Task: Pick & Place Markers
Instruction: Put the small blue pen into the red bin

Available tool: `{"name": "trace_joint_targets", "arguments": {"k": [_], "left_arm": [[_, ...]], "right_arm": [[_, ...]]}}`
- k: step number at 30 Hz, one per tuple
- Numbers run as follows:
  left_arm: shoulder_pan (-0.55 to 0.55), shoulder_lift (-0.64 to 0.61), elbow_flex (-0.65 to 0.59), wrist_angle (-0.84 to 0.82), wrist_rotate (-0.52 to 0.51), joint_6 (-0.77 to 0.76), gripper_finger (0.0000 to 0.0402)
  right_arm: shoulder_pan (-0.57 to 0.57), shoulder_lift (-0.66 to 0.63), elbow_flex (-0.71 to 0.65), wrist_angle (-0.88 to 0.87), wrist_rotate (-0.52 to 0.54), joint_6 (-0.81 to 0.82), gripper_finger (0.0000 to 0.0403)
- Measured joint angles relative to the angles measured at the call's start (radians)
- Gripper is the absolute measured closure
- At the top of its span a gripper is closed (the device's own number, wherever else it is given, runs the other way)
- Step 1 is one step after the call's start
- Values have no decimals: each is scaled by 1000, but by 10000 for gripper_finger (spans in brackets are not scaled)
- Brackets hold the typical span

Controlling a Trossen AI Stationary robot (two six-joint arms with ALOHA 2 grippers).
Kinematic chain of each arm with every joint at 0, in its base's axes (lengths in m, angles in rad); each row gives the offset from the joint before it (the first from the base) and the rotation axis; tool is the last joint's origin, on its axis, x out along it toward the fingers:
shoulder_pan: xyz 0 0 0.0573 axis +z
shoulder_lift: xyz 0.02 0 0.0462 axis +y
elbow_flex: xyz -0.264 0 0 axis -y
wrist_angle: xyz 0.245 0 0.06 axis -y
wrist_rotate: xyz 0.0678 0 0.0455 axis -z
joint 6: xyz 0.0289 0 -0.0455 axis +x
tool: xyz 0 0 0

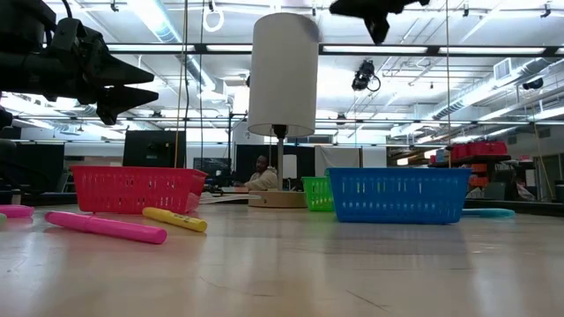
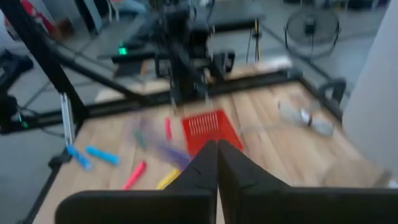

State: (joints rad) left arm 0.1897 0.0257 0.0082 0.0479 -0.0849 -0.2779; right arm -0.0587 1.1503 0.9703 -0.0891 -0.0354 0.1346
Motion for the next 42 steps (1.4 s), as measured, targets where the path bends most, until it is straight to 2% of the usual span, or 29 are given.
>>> {"name": "trace_joint_targets", "arguments": {"k": [9, 14, 31, 37, 42], "left_arm": [[0, 0, 0, 0, 0, 0, 170], [0, 0, 0, 0, 0, 0, 170], [0, 0, 0, 0, 0, 0, 170], [0, 0, 0, 0, 0, 0, 170], [0, 0, 0, 0, 0, 0, 170]], "right_arm": [[0, 0, 0, 147, -1, -18, 402], [0, 0, 0, 153, -1, 33, 402], [0, 0, 0, 148, 1, 14, 402], [-8, 0, 0, 107, 2, 33, 402], [-53, -7, 1, -91, 18, 74, 376]]}}
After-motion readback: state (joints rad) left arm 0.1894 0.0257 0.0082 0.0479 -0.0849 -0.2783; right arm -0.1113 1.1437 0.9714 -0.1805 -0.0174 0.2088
